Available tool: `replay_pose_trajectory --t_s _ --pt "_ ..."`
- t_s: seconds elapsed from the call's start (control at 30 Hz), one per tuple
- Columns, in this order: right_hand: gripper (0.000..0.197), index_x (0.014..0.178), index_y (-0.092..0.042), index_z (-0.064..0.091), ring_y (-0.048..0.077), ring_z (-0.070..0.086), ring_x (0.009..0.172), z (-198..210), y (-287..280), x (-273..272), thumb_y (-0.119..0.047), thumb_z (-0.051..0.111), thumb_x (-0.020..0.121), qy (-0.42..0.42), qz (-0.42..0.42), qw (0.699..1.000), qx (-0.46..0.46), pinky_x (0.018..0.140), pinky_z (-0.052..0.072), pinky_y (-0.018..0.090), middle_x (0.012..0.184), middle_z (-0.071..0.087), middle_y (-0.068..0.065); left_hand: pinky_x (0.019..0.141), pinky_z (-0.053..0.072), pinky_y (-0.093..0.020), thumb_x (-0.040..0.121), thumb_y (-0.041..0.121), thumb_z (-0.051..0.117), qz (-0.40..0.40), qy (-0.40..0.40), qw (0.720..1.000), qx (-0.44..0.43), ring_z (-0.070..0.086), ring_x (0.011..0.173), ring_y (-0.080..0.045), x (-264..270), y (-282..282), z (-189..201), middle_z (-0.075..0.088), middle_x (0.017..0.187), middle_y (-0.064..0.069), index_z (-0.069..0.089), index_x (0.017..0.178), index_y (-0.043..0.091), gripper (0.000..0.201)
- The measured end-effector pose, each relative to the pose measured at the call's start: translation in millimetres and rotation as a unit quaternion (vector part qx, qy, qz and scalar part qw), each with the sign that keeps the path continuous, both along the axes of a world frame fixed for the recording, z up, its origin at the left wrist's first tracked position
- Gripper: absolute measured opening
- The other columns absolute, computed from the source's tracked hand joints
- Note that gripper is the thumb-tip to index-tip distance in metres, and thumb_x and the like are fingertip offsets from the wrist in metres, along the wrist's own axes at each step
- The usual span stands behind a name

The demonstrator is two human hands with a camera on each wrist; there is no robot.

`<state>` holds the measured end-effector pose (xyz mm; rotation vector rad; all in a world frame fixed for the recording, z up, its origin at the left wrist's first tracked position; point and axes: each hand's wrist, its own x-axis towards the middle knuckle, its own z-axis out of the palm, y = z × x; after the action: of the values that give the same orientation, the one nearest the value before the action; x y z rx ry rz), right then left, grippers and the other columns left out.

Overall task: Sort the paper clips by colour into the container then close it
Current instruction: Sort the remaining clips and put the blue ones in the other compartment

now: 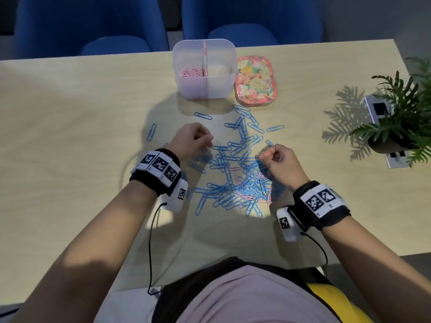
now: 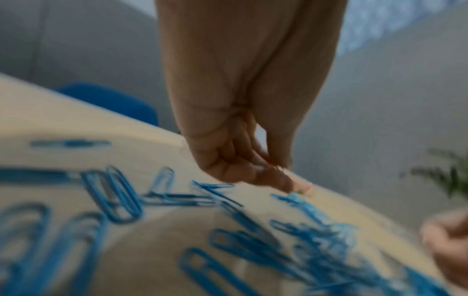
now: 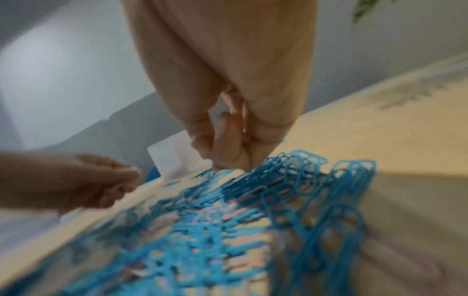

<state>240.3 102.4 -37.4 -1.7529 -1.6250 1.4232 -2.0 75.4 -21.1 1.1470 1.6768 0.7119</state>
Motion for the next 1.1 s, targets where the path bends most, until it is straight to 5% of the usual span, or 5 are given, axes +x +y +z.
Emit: replay_pose_trajectory --t_s 0.2,0.37,0.73,0.9,1.1 --pt "0.011 0.082 -0.014 0.056 0.010 0.038 0.040 7 -28 -10 -0.009 0.047 0.086 0.060 0.064 0.995 -0.040 0.043 0.029 0.019 0.059 0.049 0.007 0.046 0.036 -0.015 0.097 0.007 0.038 -0.035 -0.119 0.985 -0.116 0.052 0.045 -0.002 43 -15 4 0.050 0.066 0.000 0.056 0.076 0.019 0.030" --pt "0.028 0.077 -0.021 0.052 0.022 0.056 0.072 8 -54 -15 -0.047 0.064 0.078 -0.252 0.264 0.924 0.112 0.060 0.032 0.029 0.068 0.057 -0.003 0.067 0.033 -0.023 0.088 0.020 0.057 -0.268 0.172 0.946 -0.058 0.053 0.078 -0.020 67 -39 -5 0.060 0.083 -0.006 0.060 0.089 0.010 0.011" --pt "0.026 0.063 -0.017 0.051 0.001 0.041 0.036 -4 -31 27 -0.016 0.065 0.085 -0.010 0.017 1.000 0.018 0.051 0.033 0.025 0.053 0.047 0.001 0.074 0.038 -0.030 0.087 0.025 0.057 -0.214 0.265 0.940 0.034 0.055 0.094 -0.024 54 -38 -6 0.053 0.094 -0.003 0.057 0.102 0.014 0.019" --pt "0.008 0.081 -0.020 0.059 0.028 0.063 0.085 11 -29 20 -0.027 0.059 0.085 -0.239 0.086 0.960 0.120 0.073 0.046 0.036 0.085 0.069 0.008 0.083 0.044 -0.035 0.076 0.038 0.071 -0.247 0.284 0.926 0.038 0.054 0.103 -0.024 68 -33 -11 0.053 0.111 -0.006 0.057 0.105 0.015 0.040" --pt "0.024 0.078 -0.019 0.052 0.029 0.062 0.088 16 -55 2 -0.042 0.057 0.084 -0.325 0.219 0.906 0.160 0.064 0.035 0.030 0.081 0.066 0.004 0.078 0.041 -0.033 0.077 0.036 0.070 -0.264 0.282 0.922 0.035 0.053 0.103 -0.023 68 -33 -12 0.052 0.109 -0.008 0.056 0.100 0.011 0.038"
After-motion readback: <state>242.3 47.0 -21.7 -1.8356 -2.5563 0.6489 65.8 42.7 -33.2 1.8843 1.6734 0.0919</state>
